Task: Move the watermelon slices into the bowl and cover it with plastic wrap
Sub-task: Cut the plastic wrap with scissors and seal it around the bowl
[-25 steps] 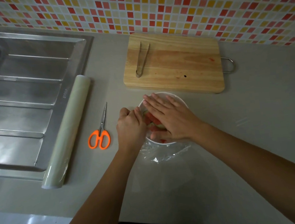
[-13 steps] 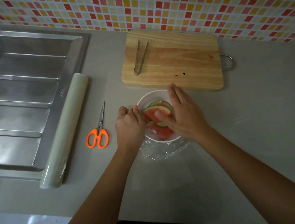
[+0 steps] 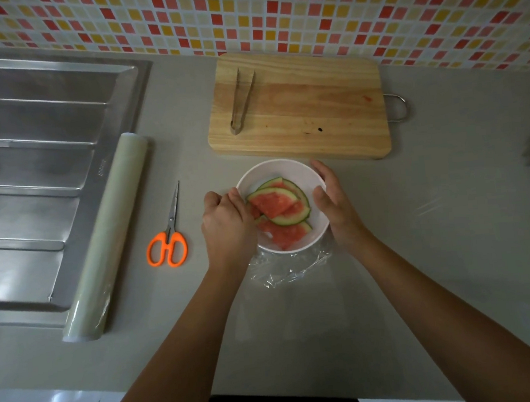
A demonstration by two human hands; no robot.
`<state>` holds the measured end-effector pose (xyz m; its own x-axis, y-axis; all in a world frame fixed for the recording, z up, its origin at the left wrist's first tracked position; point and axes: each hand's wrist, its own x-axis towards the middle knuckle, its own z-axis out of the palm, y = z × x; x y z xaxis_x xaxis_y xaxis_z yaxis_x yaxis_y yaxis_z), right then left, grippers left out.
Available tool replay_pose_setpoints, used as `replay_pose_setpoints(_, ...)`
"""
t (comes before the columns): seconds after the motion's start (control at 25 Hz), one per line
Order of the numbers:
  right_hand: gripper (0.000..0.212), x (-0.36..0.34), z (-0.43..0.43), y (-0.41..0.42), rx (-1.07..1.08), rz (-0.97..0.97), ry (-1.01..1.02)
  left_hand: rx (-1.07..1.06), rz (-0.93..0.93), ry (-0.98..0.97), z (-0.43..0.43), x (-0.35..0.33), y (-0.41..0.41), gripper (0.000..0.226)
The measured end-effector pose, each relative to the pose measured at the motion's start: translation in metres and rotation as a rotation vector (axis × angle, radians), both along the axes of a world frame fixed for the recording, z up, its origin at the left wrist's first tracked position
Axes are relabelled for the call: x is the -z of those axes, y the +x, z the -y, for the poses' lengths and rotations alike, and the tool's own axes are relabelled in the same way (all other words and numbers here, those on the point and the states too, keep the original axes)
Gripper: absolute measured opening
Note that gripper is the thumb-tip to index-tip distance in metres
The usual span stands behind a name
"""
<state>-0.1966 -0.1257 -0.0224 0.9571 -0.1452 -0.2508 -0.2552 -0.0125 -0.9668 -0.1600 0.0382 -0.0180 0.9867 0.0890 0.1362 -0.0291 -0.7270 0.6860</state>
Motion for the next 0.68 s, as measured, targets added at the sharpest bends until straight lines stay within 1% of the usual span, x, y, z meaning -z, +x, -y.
replay_pose_setpoints(0.08, 0.103, 0.002, -0.002, -0.001, 0.053, 0.010, 0.120, -0.001, 0.005, -0.002, 0.000, 0.000, -0.001, 0.036)
replay_pose_setpoints(0.16, 0.102, 0.004, -0.003, -0.002, 0.063, -0.004, 0.190, -0.012, -0.002, -0.004, 0.001, 0.000, -0.001, 0.037)
replay_pose_setpoints(0.28, 0.099, 0.012, -0.004, -0.008, 0.020, -0.028, 0.214, -0.020, -0.011, 0.012, 0.001, 0.001, -0.001, 0.038)
replay_pose_setpoints(0.36, 0.094, 0.016, 0.002, -0.012, -0.054, -0.031, 0.131, -0.021, -0.005, 0.019, 0.001, 0.001, -0.001, 0.038)
replay_pose_setpoints(0.48, 0.106, 0.012, 0.014, -0.011, -0.281, 0.055, -0.004, -0.022, 0.008, 0.023, 0.001, 0.000, 0.000, 0.038)
replay_pose_setpoints(0.56, 0.112, 0.009, 0.020, -0.006, -0.360, 0.121, -0.110, -0.020, 0.019, 0.024, 0.001, -0.001, 0.000, 0.039)
replay_pose_setpoints(0.64, 0.116, 0.007, 0.025, 0.000, -0.403, 0.155, -0.280, -0.012, 0.030, 0.022, 0.001, -0.001, 0.000, 0.038)
replay_pose_setpoints(0.68, 0.122, 0.008, 0.027, 0.001, -0.426, 0.149, -0.407, -0.007, 0.030, 0.020, 0.001, -0.002, 0.000, 0.037)
